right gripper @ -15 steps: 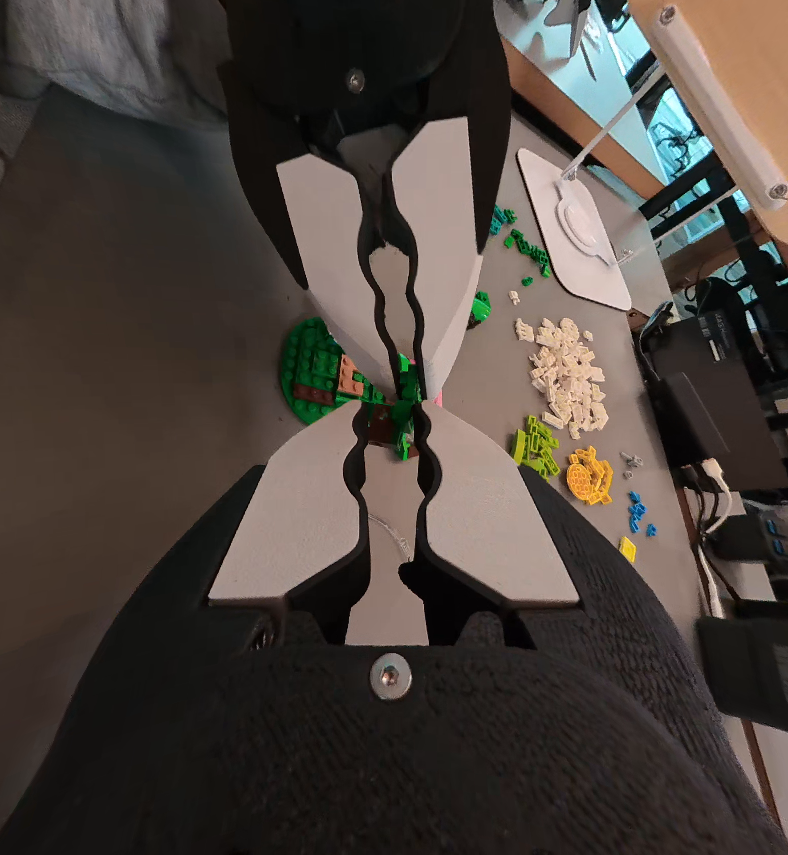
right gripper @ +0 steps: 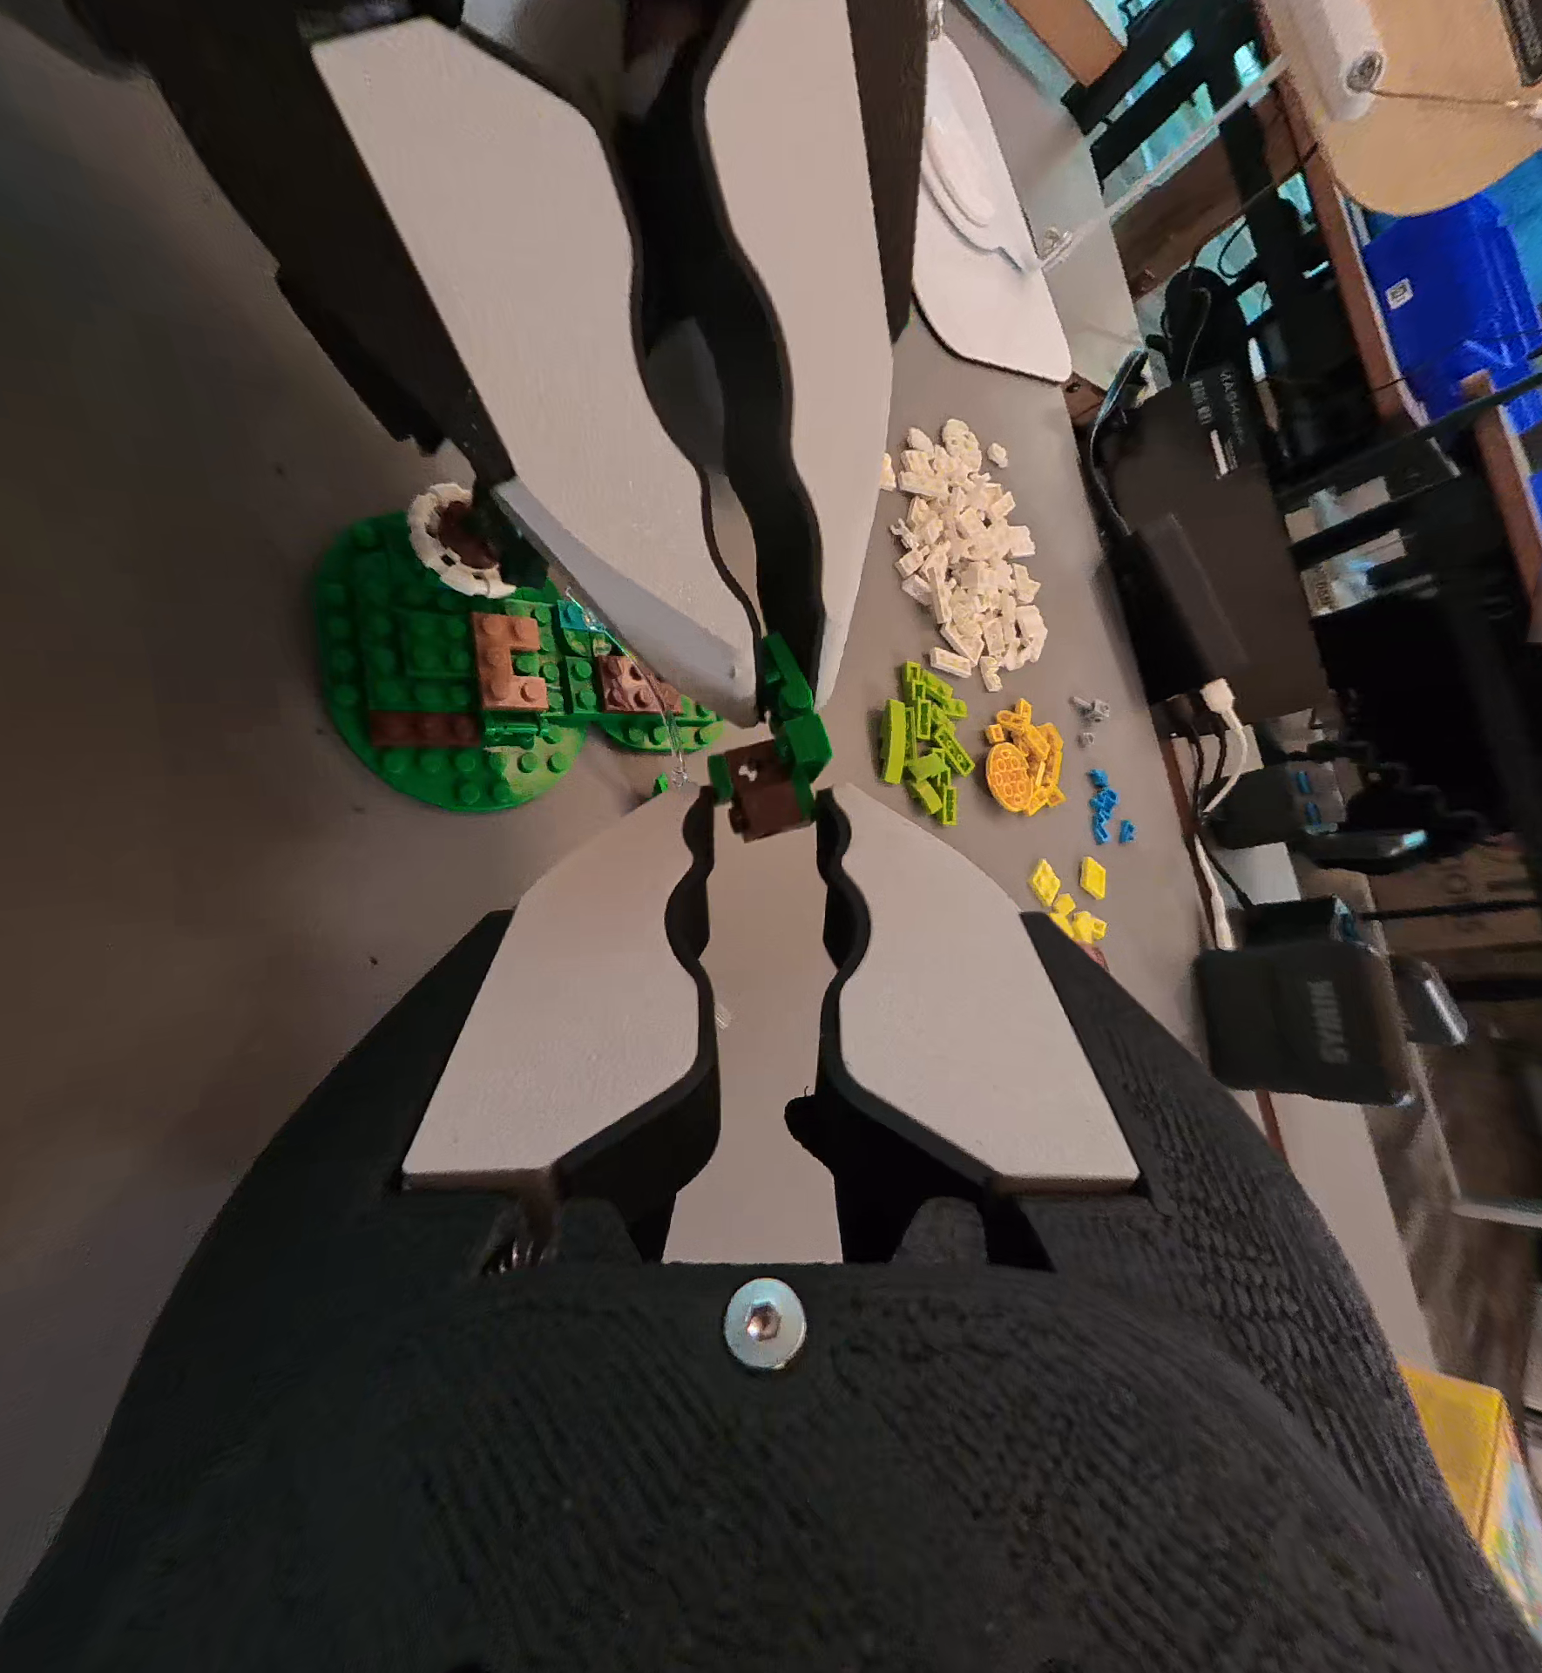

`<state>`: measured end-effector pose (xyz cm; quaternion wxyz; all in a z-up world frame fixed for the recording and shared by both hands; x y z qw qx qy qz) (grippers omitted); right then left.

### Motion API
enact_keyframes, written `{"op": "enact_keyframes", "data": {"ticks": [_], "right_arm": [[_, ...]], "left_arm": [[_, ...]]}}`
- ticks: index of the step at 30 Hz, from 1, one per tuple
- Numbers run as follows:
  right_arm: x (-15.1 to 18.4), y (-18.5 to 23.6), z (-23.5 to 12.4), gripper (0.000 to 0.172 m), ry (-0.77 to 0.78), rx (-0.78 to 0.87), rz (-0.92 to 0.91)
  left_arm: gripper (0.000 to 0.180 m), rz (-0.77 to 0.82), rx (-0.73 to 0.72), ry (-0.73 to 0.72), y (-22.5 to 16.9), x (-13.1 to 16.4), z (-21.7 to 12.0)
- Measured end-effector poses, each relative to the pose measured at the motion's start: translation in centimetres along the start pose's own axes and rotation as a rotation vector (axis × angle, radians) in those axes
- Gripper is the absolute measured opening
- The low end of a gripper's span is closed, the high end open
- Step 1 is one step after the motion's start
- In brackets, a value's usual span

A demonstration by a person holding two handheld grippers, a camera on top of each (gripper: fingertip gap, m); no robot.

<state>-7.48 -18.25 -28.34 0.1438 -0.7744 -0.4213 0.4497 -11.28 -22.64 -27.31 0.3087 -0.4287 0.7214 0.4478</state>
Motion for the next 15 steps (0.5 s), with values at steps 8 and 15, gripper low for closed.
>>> {"op": "enact_keyframes", "data": {"ticks": [8, 15], "right_arm": [[-0.8, -0.4, 0.0, 0.018, 0.018, 0.172, -0.139], [-1.7, -0.7, 0.0, 0.017, 0.069, 0.484, -0.547]], "left_arm": [[0.007, -0.129, -0.038, -0.019, 0.8, 0.0, -0.1], [0.008, -0.320, -0.031, -0.087, 1.6, -0.1, -0.5]]}}
Point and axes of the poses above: each gripper's, where its closed fingertips meet, z out along the fingers, x out of its underside, y = z × x across the jaws, the point moved 4 cm from there along -z, back along the fingers, and after that the axes turned 2 degrees about y, right-handed, at the moved point
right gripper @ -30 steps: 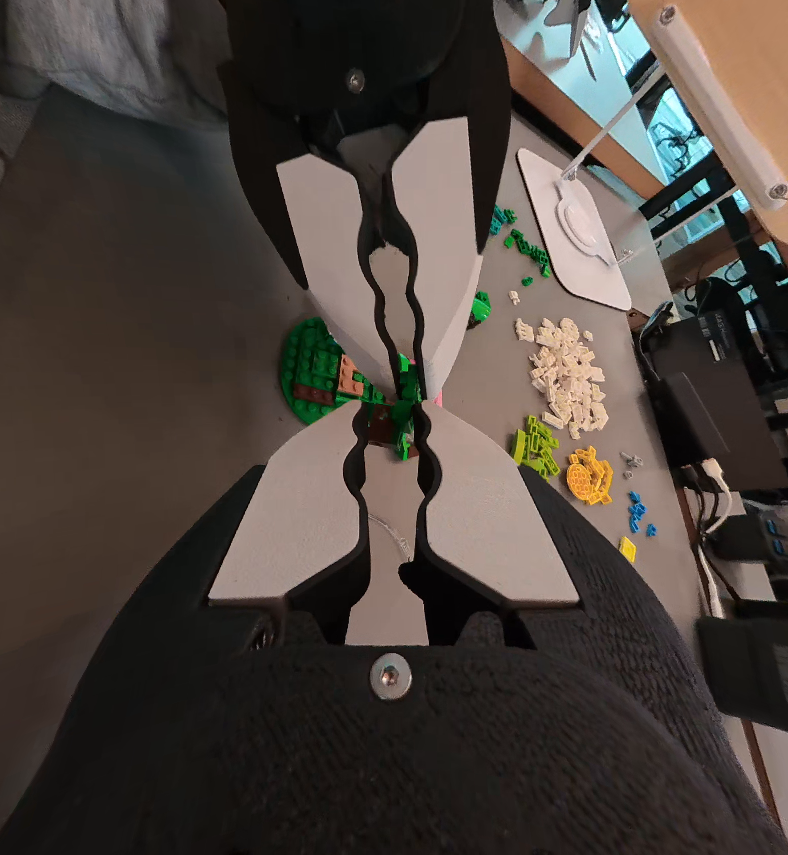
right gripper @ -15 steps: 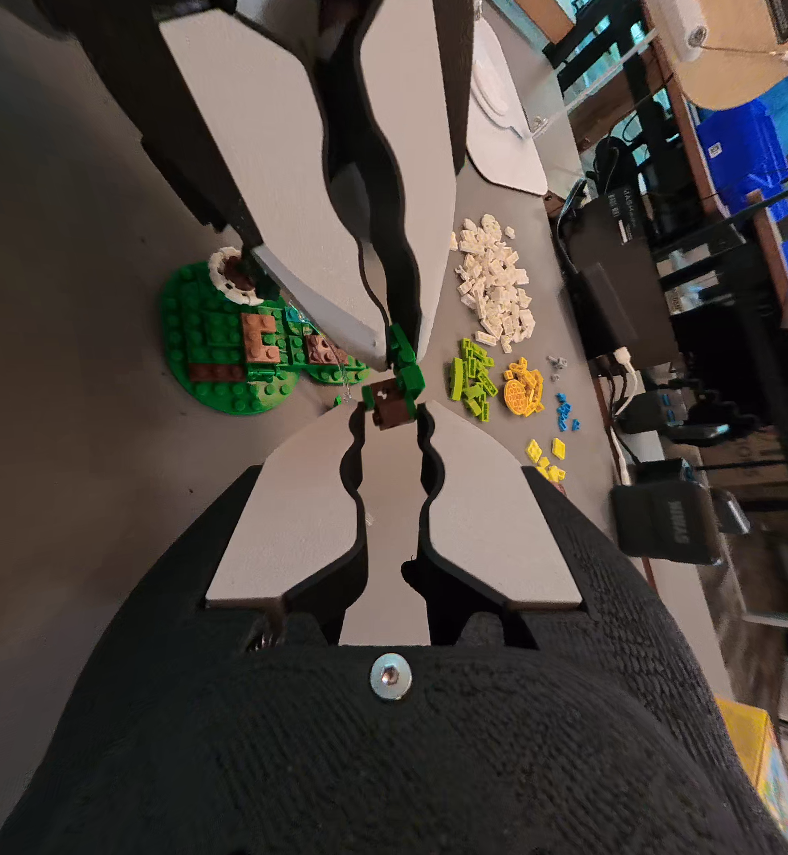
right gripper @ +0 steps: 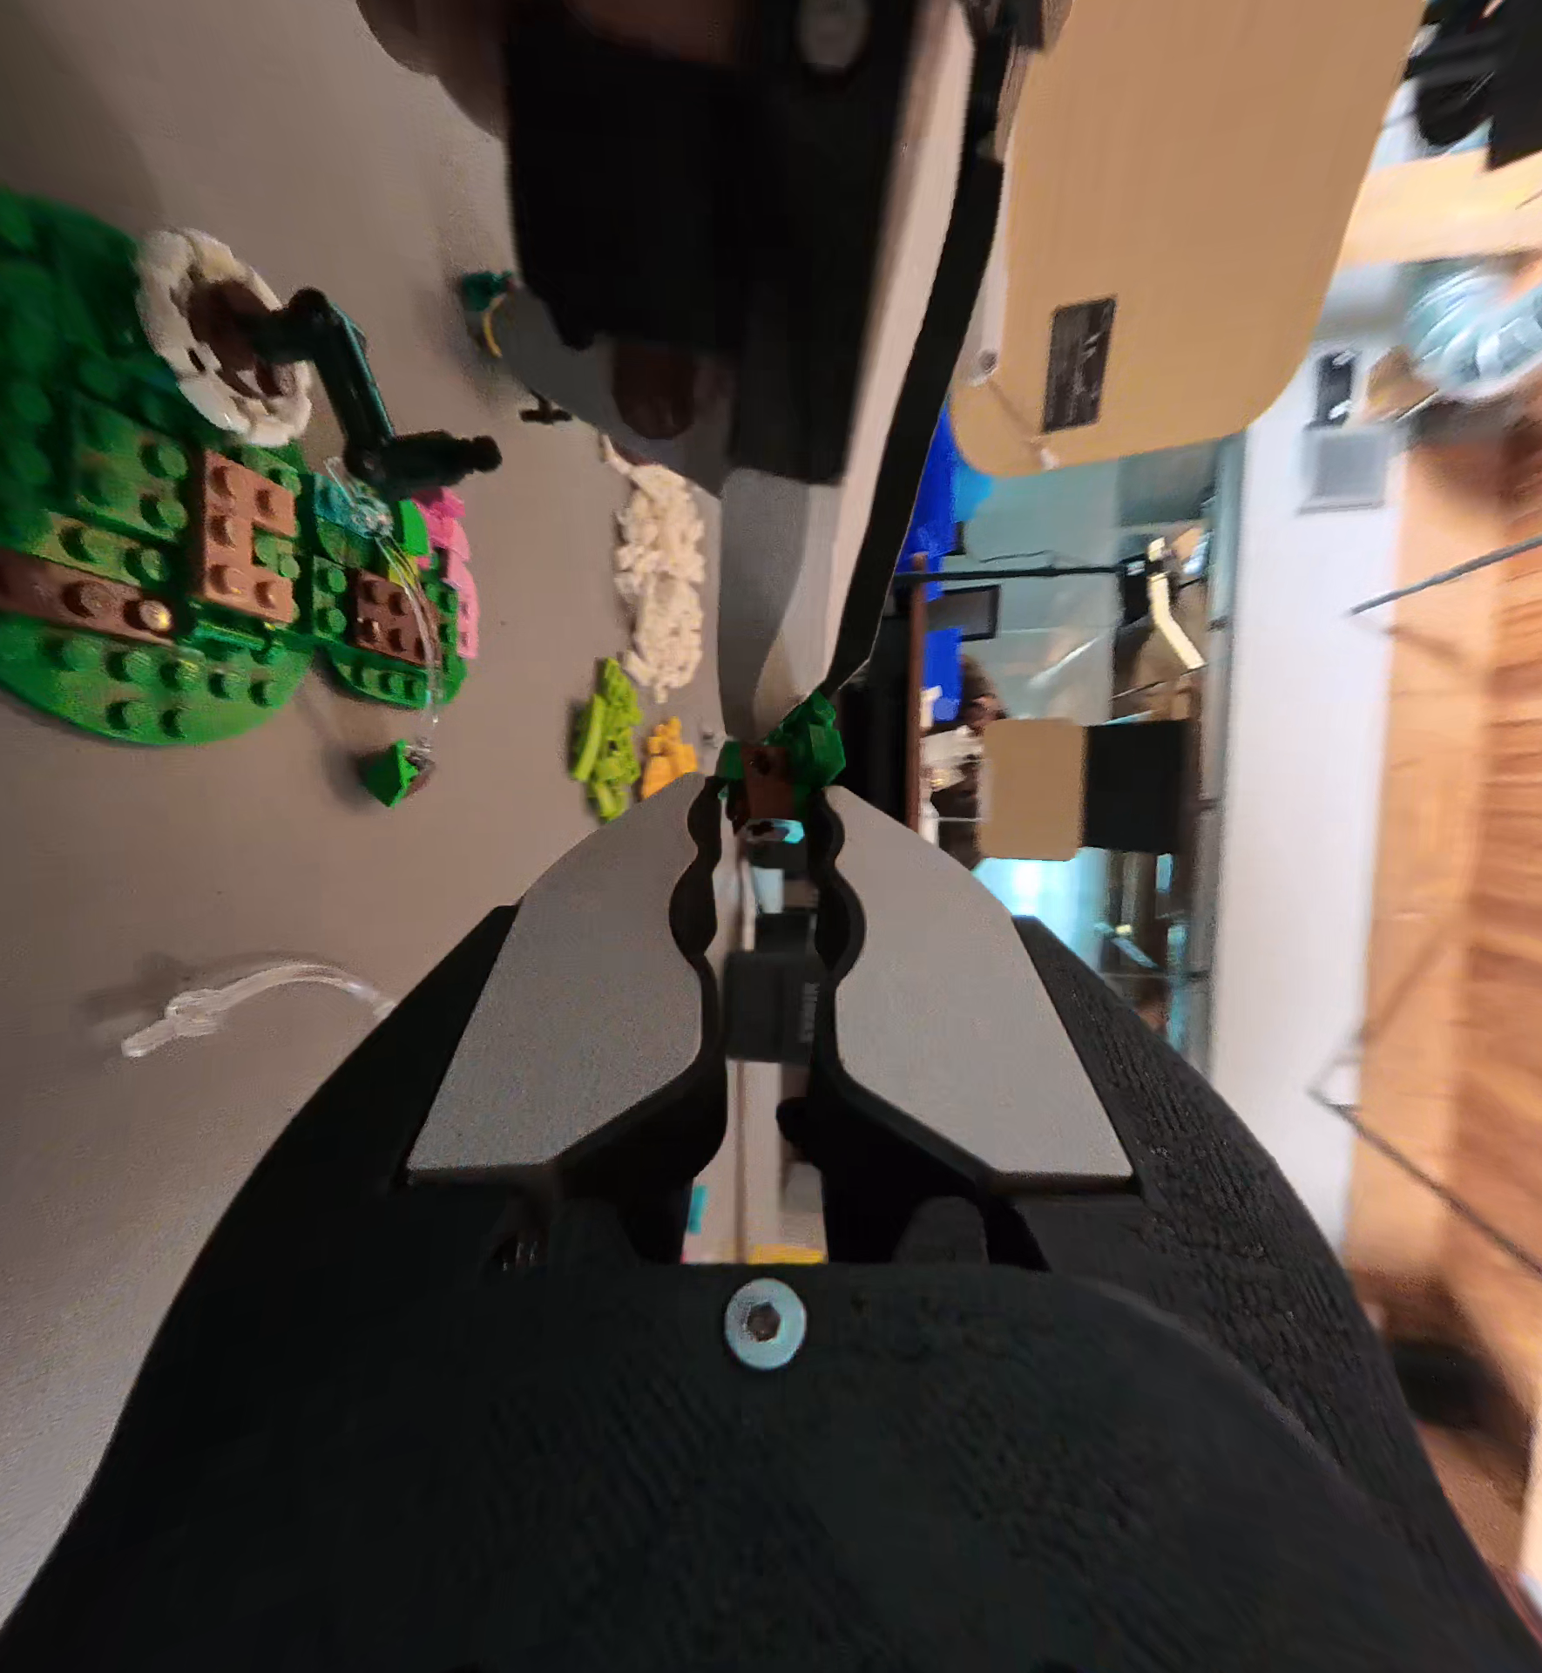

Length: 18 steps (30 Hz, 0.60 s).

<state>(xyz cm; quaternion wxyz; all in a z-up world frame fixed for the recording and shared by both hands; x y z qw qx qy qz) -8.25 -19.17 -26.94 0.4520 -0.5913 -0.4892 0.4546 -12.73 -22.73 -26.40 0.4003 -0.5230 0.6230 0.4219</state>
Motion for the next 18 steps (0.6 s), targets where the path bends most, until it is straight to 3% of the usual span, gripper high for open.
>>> {"op": "enact_keyframes", "data": {"ticks": [5, 10, 13, 18], "right_arm": [[-0.1, -0.5, -0.3, 0.016, -0.042, 0.154, -0.152], [0.7, -0.9, -0.7, 0.017, -0.057, 0.225, -0.164], [2.5, -0.9, -0.7, 0.017, -0.043, 0.155, 0.027], [2.9, -0.7, -0.4, 0.018, -0.101, -0.016, 0.335]], "left_arm": [[0.008, -0.161, 0.084, -0.066, 0.1, -0.4, -0.2], [0.006, -0.314, 0.145, -0.158, 0.9, -0.8, -0.8], [0.006, -0.428, 0.153, -0.242, 3.1, -0.9, -2.5], [0.006, -0.382, 0.164, -0.225, 2.6, -0.9, -2.2]]}}
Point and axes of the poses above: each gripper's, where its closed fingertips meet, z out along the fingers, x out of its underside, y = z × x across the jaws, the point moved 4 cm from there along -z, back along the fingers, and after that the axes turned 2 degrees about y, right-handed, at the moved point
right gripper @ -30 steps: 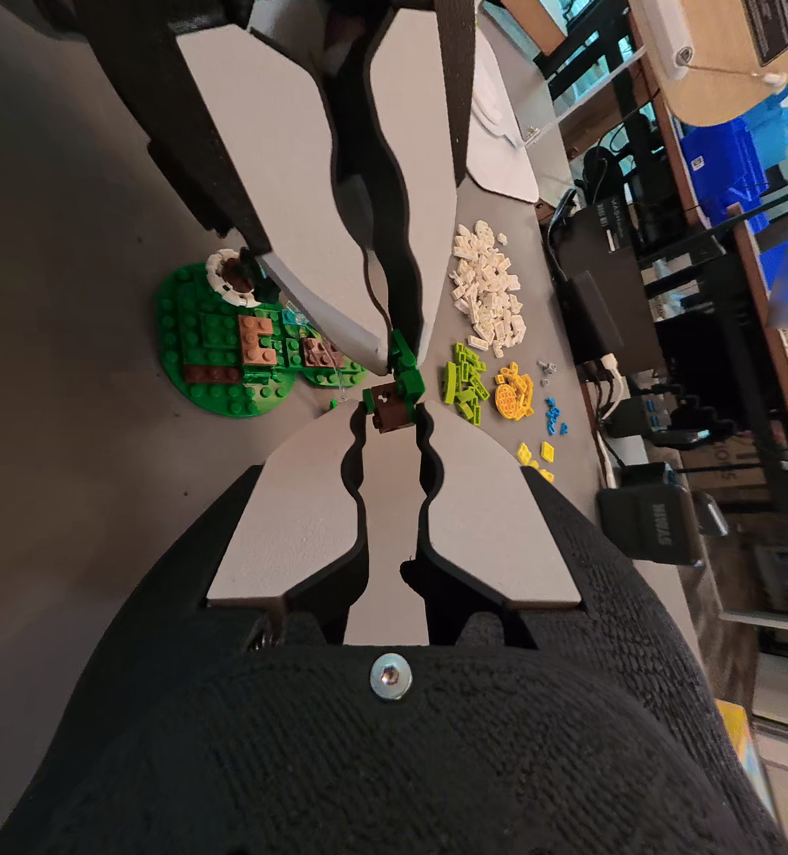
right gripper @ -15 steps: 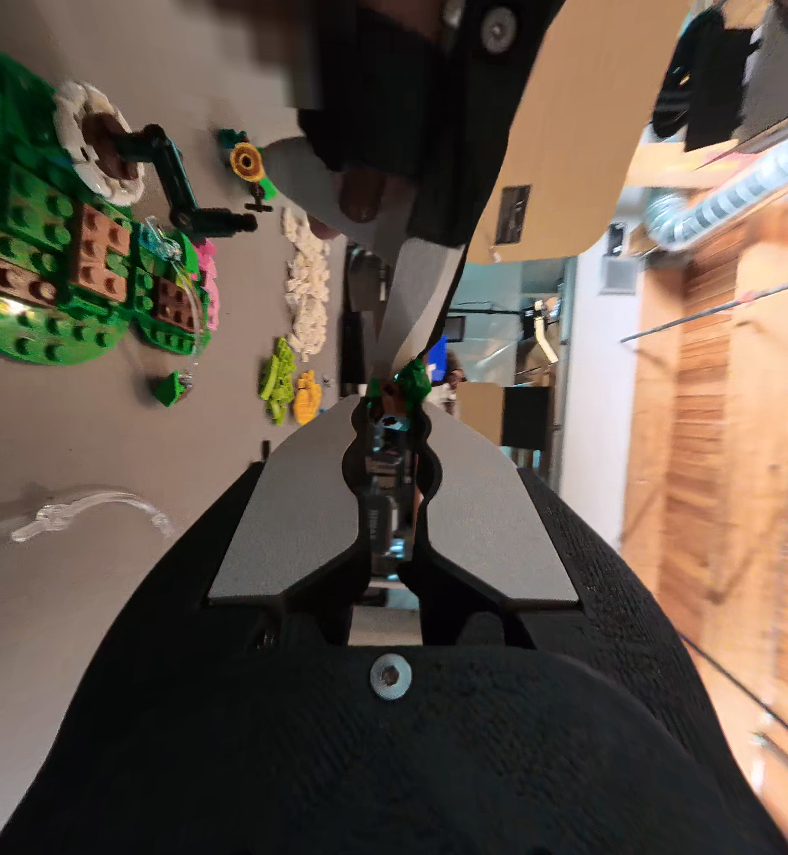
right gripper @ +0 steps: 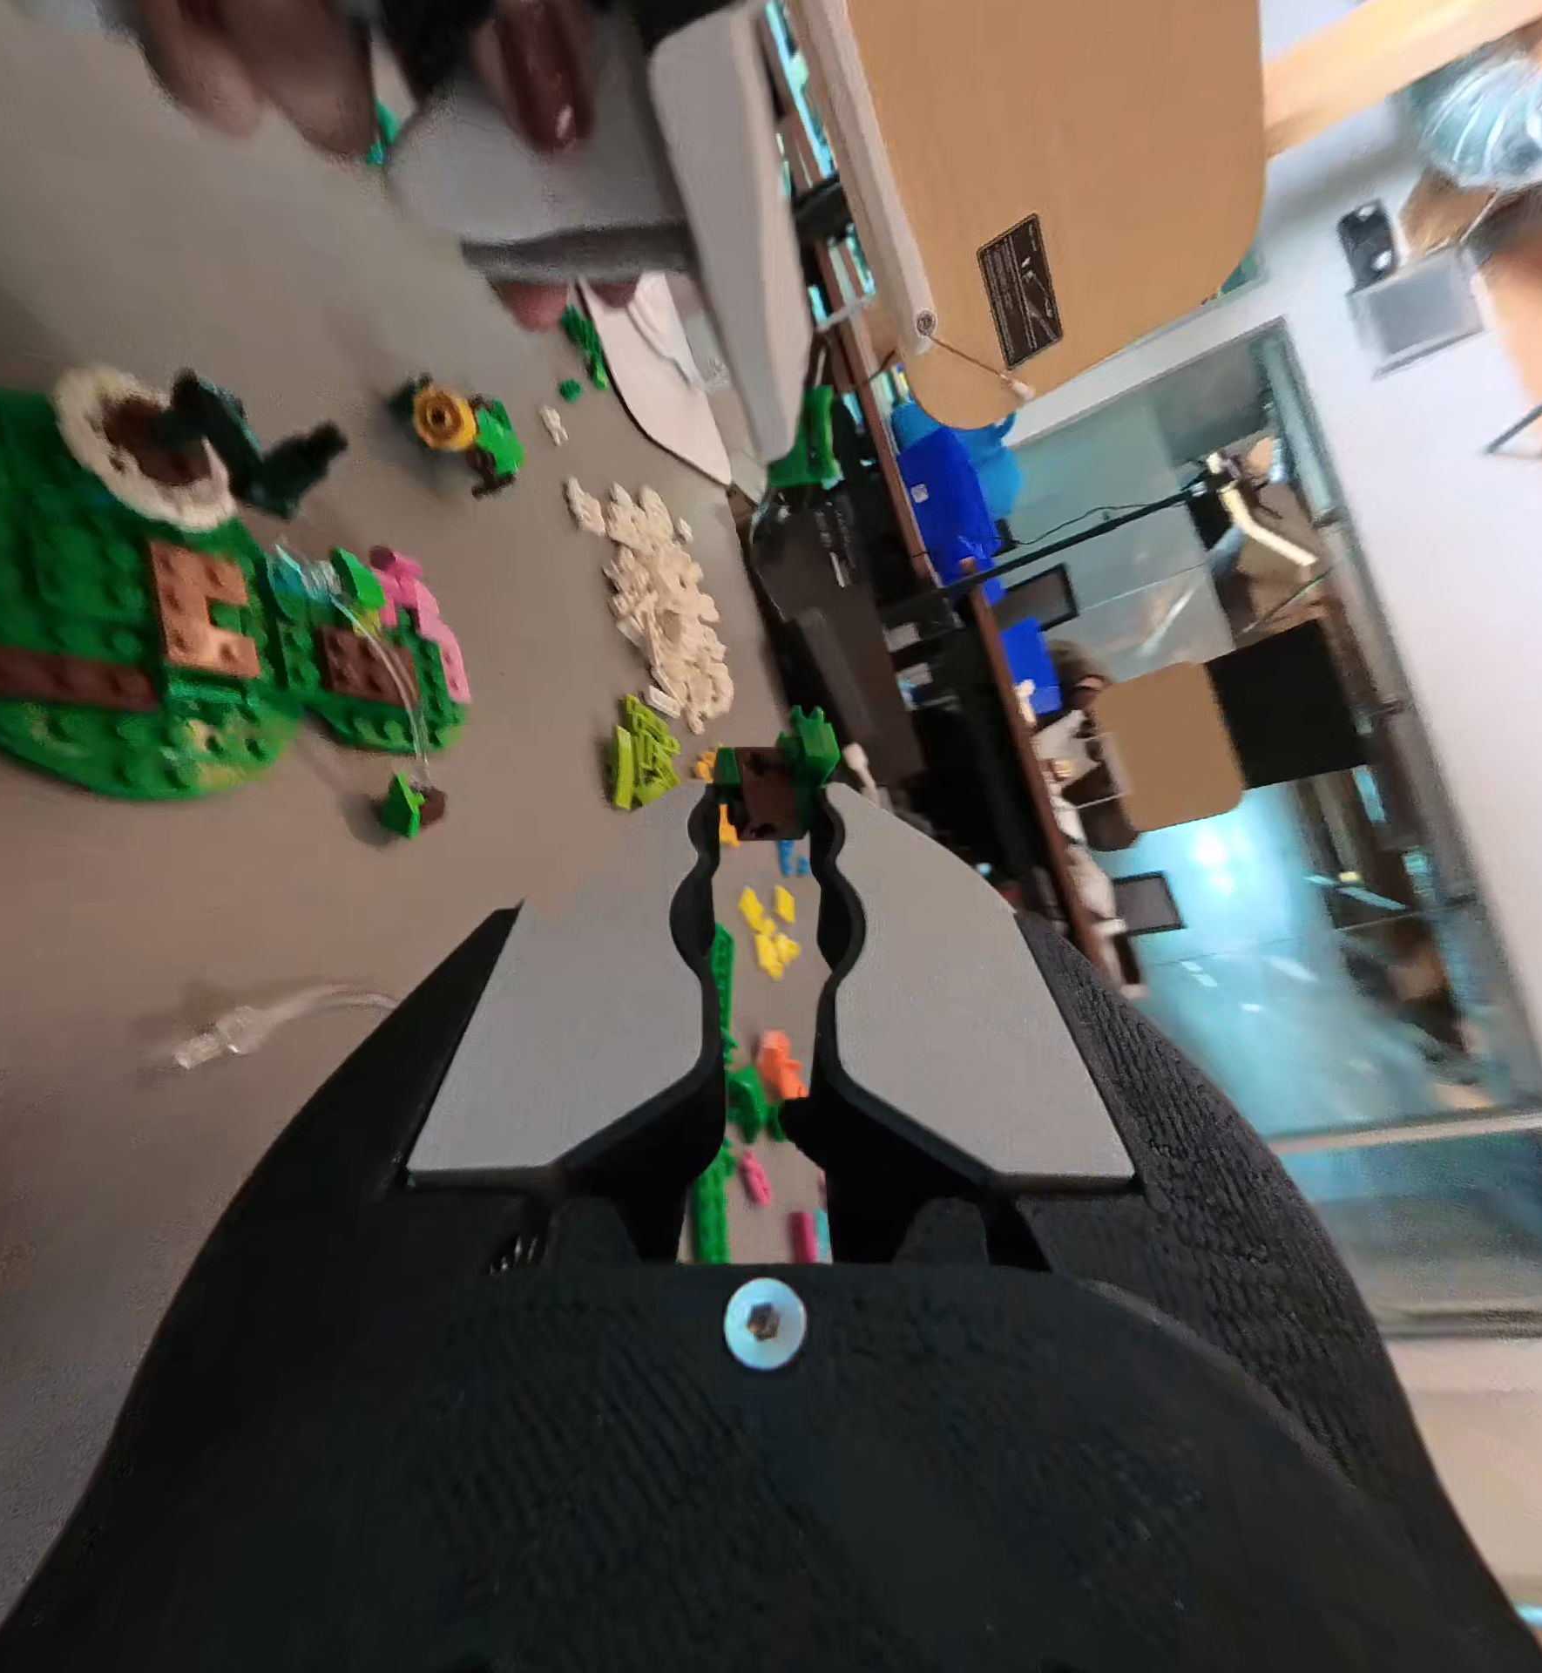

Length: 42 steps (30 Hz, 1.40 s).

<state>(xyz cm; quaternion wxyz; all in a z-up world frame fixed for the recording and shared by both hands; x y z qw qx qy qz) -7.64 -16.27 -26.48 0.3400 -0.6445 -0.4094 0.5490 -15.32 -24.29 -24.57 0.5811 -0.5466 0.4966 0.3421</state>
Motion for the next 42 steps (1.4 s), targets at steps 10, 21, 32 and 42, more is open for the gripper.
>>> {"op": "enact_keyframes", "data": {"ticks": [10, 21, 32, 42], "right_arm": [[1.8, -0.6, 0.5, 0.018, -0.072, 0.026, 0.291], [4.3, -1.0, 0.8, 0.019, -0.126, 0.240, 0.462], [3.3, 0.7, 1.6, 0.019, -0.134, 0.148, 0.339], [3.5, -0.3, 1.5, 0.019, -0.155, 0.146, 0.463]], "left_arm": [[0.007, -0.118, 0.037, 0.009, 1.2, 0.4, -0.5], [0.007, 0.189, -0.806, 0.328, 12.3, 1.6, -8.7], [0.022, -0.124, -0.839, 0.546, 22.1, 2.1, -10.9], [0.060, 0.004, -0.429, 0.267, 10.8, -2.2, -3.8]]}}
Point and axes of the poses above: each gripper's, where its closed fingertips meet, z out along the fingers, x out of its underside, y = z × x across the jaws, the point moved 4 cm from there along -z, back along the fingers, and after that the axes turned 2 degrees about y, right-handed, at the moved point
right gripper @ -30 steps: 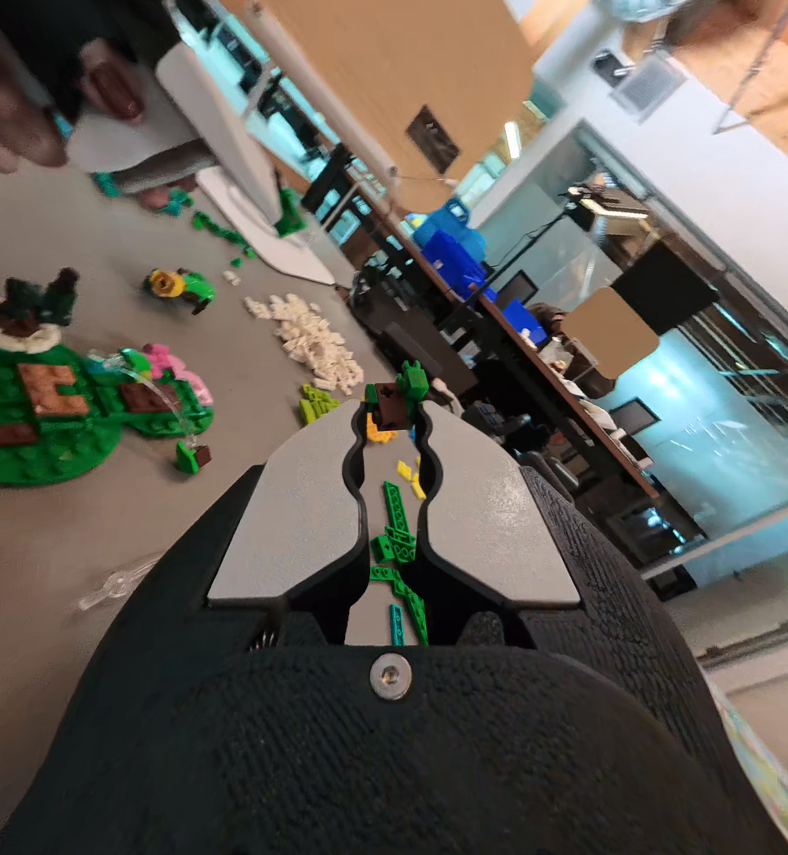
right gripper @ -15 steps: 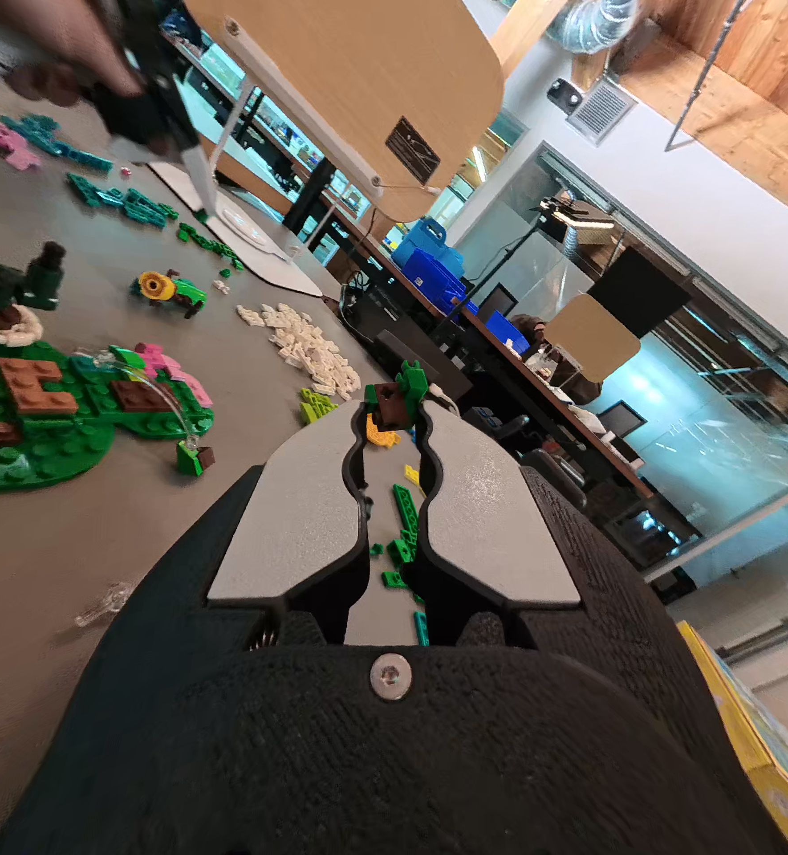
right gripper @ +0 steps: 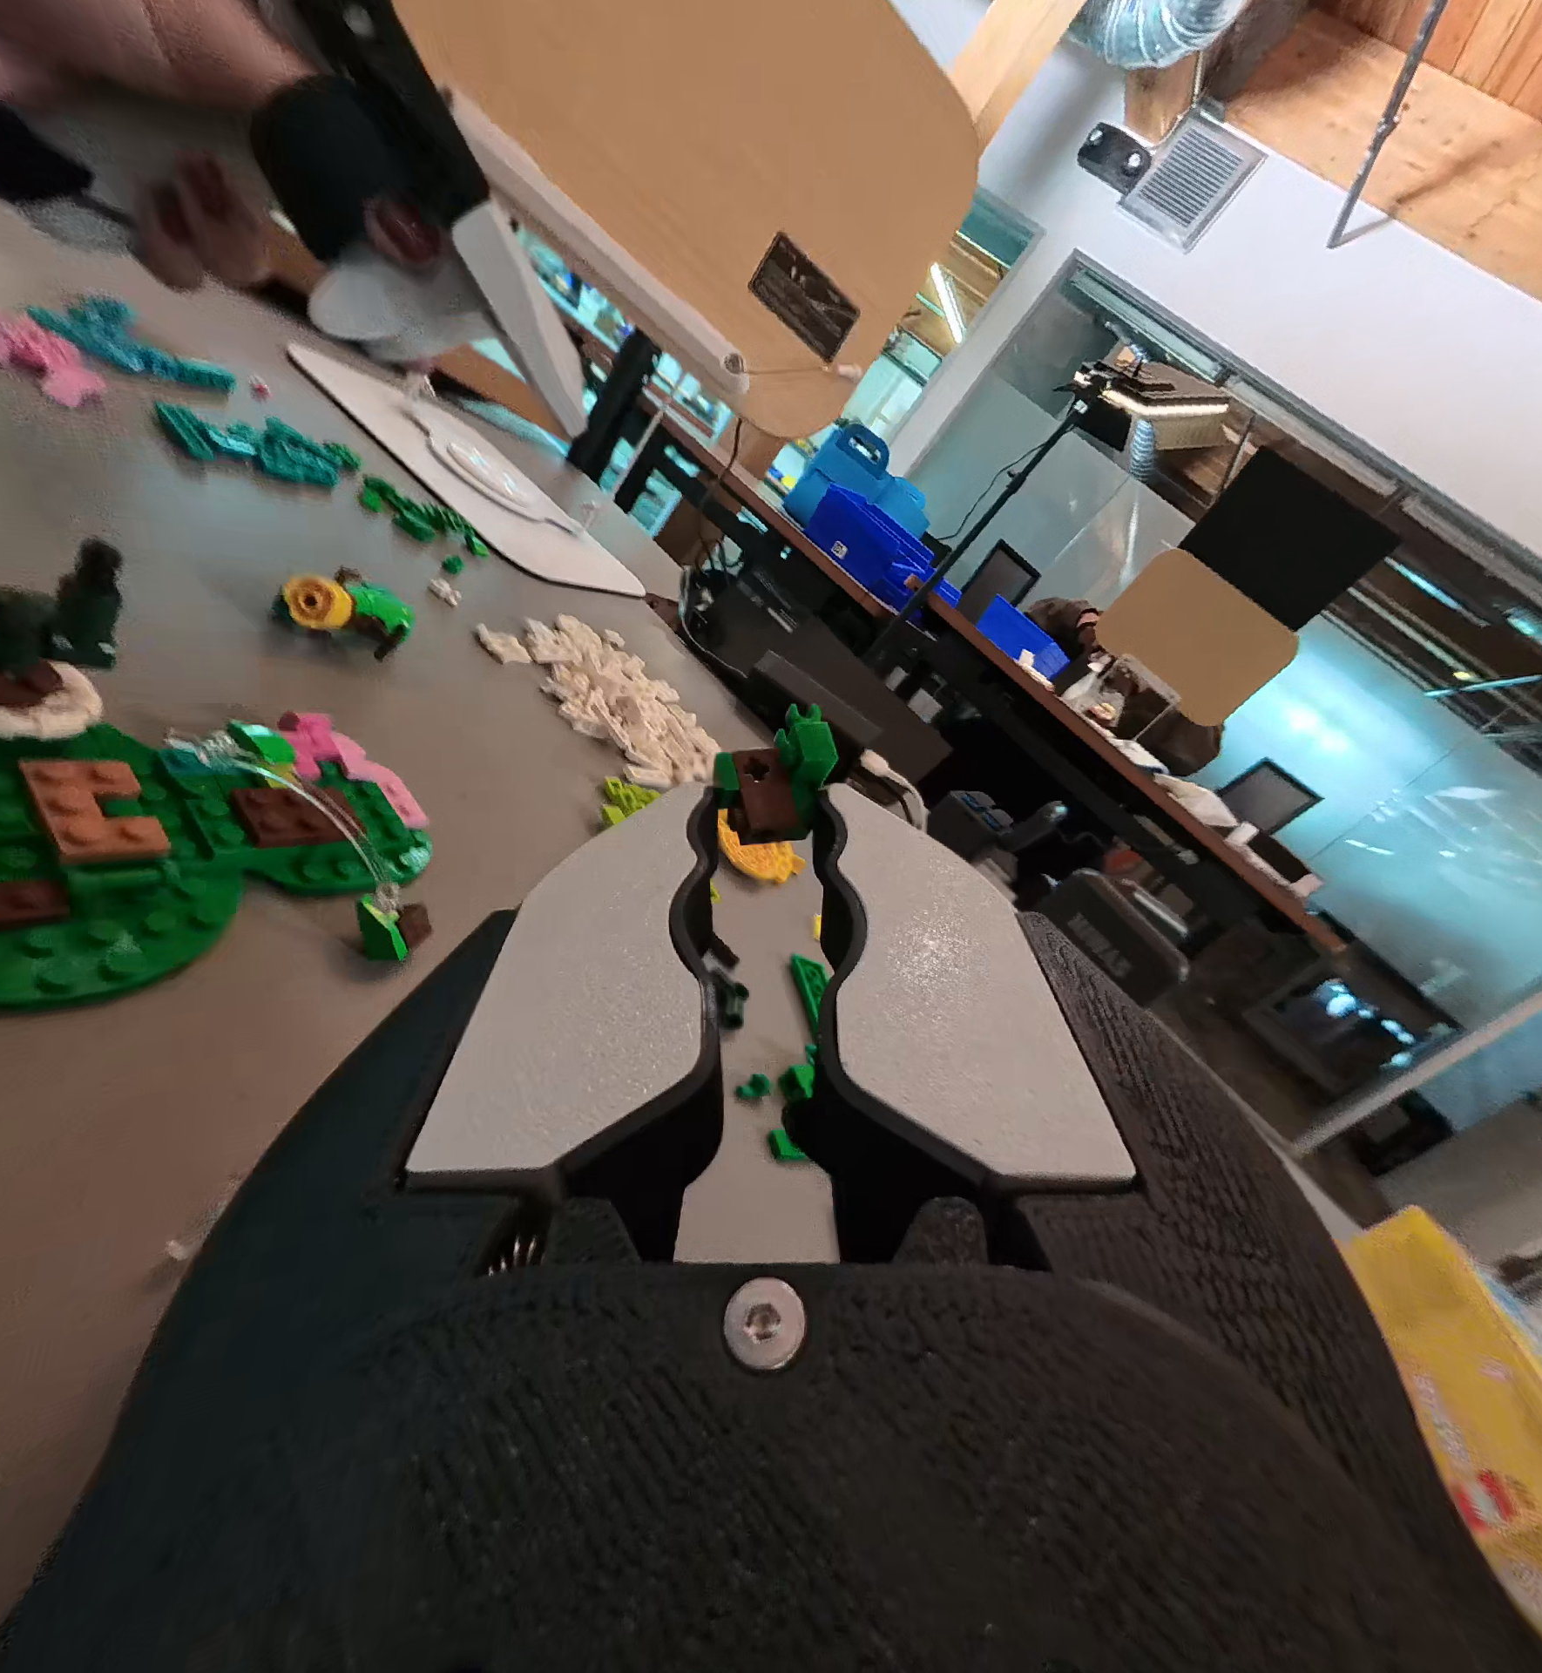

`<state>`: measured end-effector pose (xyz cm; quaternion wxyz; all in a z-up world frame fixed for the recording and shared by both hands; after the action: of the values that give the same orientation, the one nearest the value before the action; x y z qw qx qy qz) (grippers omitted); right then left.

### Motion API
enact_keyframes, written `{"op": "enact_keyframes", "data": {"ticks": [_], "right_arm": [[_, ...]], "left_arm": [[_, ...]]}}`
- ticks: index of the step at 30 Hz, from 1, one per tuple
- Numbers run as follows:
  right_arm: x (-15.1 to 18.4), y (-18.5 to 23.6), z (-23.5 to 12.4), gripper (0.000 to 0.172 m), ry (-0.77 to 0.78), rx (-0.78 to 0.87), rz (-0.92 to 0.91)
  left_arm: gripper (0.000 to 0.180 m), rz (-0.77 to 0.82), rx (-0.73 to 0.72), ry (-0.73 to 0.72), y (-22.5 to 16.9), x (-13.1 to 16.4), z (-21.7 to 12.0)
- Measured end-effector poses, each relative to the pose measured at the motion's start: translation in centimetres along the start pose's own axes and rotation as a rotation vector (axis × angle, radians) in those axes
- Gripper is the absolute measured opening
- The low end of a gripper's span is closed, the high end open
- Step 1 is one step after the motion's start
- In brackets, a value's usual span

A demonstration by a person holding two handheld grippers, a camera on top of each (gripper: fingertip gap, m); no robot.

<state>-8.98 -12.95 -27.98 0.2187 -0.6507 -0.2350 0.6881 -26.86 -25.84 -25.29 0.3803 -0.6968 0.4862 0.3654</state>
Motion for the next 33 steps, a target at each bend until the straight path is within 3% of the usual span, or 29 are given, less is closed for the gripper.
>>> {"op": "enact_keyframes", "data": {"ticks": [4, 7, 11, 16, 22, 27, 33], "right_arm": [[-1.2, 0.4, -0.4, 0.019, -0.072, -0.052, 0.074], [-1.3, 0.7, -0.6, 0.019, -0.078, -0.059, 0.026], [-1.4, 1.4, -0.7, 0.018, -0.072, -0.050, -0.099], [-1.3, 2.9, -0.8, 0.019, -0.065, -0.067, -0.338], [-1.0, 3.9, -0.7, 0.018, -0.037, -0.095, -0.449], [-0.5, 4.3, -0.6, 0.018, 0.026, -0.118, -0.513], [-1.6, 3.6, -0.7, 0.017, 0.027, 0.053, -0.791]], "left_arm": [[0.046, 0.128, 0.337, -0.048, -10.3, 0.1, 0.5], [0.029, 0.195, 0.434, -0.088, -14.2, 0.7, 1.3], [0.027, 0.353, 0.389, -0.153, -15.8, 1.0, 2.0], [0.020, 0.799, 0.233, -0.162, -16.5, 1.7, 1.7], [0.019, 1.142, 0.110, 0.007, -16.5, 3.8, 2.8], [0.009, 1.197, 0.083, 0.054, -16.5, 4.4, 3.4], [0.008, 0.881, 0.191, -0.012, -16.2, 3.3, 2.7]]}}
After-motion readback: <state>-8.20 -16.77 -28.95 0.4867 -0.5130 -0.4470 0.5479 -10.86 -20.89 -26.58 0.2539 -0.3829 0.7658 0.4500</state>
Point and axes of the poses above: each gripper's, where its closed fingertips meet, z out along the fingers, x out of its underside, y = z × x across the jaws, the point moved 4 cm from there along -z, back along the fingers, and after that the axes turned 2 degrees about y, right-handed, at the moved point
